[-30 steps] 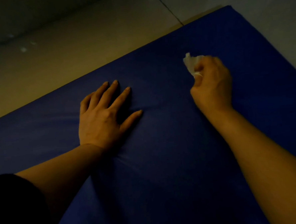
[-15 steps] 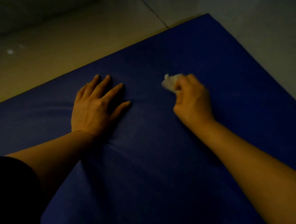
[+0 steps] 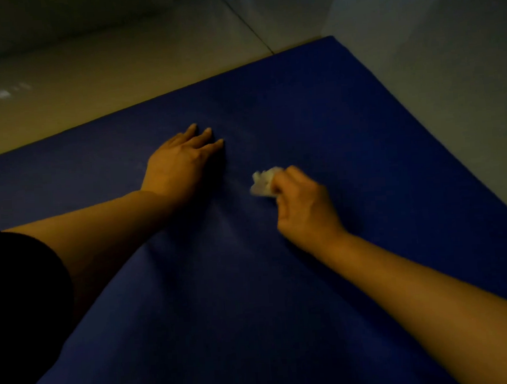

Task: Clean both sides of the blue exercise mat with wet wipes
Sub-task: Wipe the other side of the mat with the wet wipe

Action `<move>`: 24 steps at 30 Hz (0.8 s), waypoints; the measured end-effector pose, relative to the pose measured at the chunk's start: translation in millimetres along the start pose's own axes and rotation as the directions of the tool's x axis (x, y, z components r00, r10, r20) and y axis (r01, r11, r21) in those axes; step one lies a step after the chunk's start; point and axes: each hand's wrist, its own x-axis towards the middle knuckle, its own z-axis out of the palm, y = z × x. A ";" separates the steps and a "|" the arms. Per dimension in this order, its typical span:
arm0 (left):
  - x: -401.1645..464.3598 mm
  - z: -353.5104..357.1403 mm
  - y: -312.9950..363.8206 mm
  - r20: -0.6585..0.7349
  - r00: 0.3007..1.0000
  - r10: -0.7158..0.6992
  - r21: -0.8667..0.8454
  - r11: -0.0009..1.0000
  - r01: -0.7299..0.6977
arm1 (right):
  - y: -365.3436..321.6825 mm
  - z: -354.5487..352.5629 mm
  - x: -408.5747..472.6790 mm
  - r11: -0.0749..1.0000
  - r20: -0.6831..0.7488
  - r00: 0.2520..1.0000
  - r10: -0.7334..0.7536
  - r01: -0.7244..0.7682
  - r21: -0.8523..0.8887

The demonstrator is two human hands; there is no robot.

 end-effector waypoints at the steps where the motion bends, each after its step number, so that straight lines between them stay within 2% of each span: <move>1: -1.3 -2.7 6.4 0.022 0.999 -0.023 0.008 1.000 0.022 | -3.3 0.5 -10.1 0.999 0.054 0.998 -0.043 0.042 0.006; 2: -3.6 -5.6 12.3 0.042 0.999 -0.031 0.013 0.999 0.030 | -0.5 -1.6 -14.8 0.997 0.079 0.994 -0.070 0.071 -0.001; 4: -13.5 -11.3 25.2 0.039 0.999 0.029 -0.028 0.999 -0.028 | 17.4 -11.4 -12.2 0.996 0.015 0.997 -0.069 0.070 -0.053; 6: -25.5 -13.3 38.3 0.031 0.984 0.173 -0.129 0.977 -0.168 | 40.8 -24.6 -0.4 0.984 -0.109 0.988 0.107 -0.121 -0.132; 8: -36.6 -9.8 54.5 0.119 0.949 0.292 -0.180 0.946 -0.268 | 50.7 -27.8 2.7 0.944 -0.176 0.951 0.255 -0.284 -0.170; 9: -40.3 -5.7 63.5 0.177 0.930 0.323 -0.161 0.941 -0.296 | 46.0 -24.4 -0.9 0.944 -0.187 0.951 0.245 -0.278 -0.177; 11: -45.6 6.6 78.5 0.253 0.906 0.340 -0.079 0.940 -0.331 | 28.7 -13.2 -17.3 0.978 -0.153 0.980 0.129 -0.151 -0.141; 13: -48.7 16.1 85.0 0.250 0.910 0.330 -0.033 0.943 -0.332 | 16.4 -7.8 -37.8 0.995 -0.068 0.998 0.000 -0.007 -0.100; 15: -49.8 19.5 85.6 0.255 0.915 0.313 -0.026 0.948 -0.317 | 17.7 -14.2 -44.3 0.994 -0.023 0.999 -0.049 0.047 -0.102; 17: -50.0 19.3 87.2 0.287 0.913 0.291 -0.009 0.954 -0.301 | 30.5 -24.2 -36.2 0.989 -0.063 0.998 -0.023 0.014 -0.144; 20: -51.5 18.5 91.7 0.322 0.906 0.274 0.011 0.956 -0.293 | 47.1 -30.1 -21.6 0.952 -0.149 0.972 0.182 -0.212 -0.222; 21: -52.3 18.4 93.2 0.329 0.905 0.269 0.011 0.957 -0.289 | 46.4 -28.5 -22.1 0.943 -0.170 0.963 0.209 -0.244 -0.227; 22: -53.4 18.3 94.5 0.333 0.905 0.264 0.009 0.959 -0.283 | 41.6 -24.9 -26.3 0.950 -0.174 0.966 0.191 -0.227 -0.215; 24: -56.9 18.4 96.9 0.331 0.909 0.255 0.012 0.962 -0.274 | 23.9 -17.3 -43.6 0.985 -0.120 0.989 0.083 -0.099 -0.140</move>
